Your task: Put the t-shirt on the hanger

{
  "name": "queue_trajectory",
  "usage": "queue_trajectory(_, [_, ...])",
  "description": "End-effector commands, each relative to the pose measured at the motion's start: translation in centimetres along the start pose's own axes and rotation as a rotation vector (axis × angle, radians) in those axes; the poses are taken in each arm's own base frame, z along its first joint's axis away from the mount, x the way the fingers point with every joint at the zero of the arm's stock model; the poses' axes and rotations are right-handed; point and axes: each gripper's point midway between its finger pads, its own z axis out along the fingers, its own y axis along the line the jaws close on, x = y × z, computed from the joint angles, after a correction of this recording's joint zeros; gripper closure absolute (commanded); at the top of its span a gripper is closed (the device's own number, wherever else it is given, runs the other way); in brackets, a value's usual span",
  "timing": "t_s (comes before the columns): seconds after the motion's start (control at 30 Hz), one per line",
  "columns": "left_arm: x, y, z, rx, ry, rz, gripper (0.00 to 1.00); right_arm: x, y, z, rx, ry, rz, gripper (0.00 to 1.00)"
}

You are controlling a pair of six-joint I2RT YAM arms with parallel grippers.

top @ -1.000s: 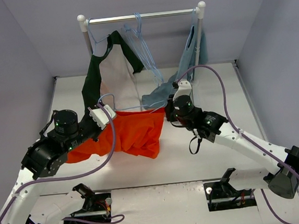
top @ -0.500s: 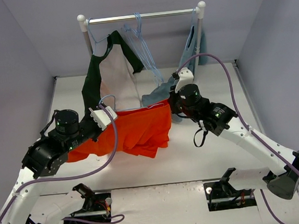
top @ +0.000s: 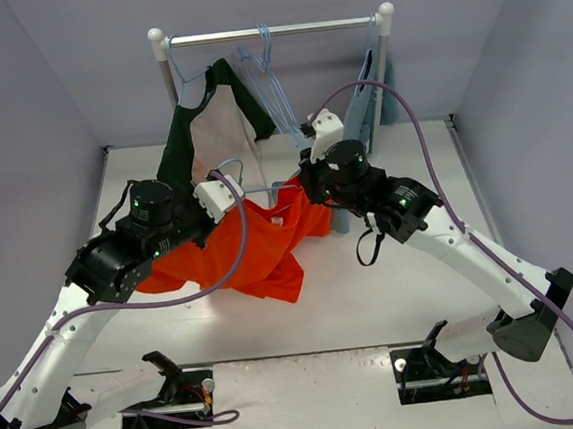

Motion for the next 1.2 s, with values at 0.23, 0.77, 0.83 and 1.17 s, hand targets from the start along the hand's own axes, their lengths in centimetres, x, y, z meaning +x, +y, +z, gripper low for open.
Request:
queue_trajectory(0.23, [-4.5,0.9,-0.2,-0.062,-0.224,-0.079,1.00,-4.0,4.9,-0.2,-0.081,-0.106,-0.045,1.00])
queue_trajectory(0.77, [-3.7,-0.9,1.2,-0.060,-0.424,-0.136,1.00,-2.3,8.5,1.1,-0.143,-0.057,-0.055,1.00])
queue_trajectory(0.83, [-3.1,-1.3,1.4,-0.051,-0.427,-0.144,1.00,-1.9,8.7,1.4,-0.149,-0.045,-0.059,1.00])
queue_trajectory(1.17, [-1.9,-2.8,1.5,-0.029,-0.499,-0.135,1.00,-2.3,6.1,-0.7,-0.116,-0.078,-0.105,0.58])
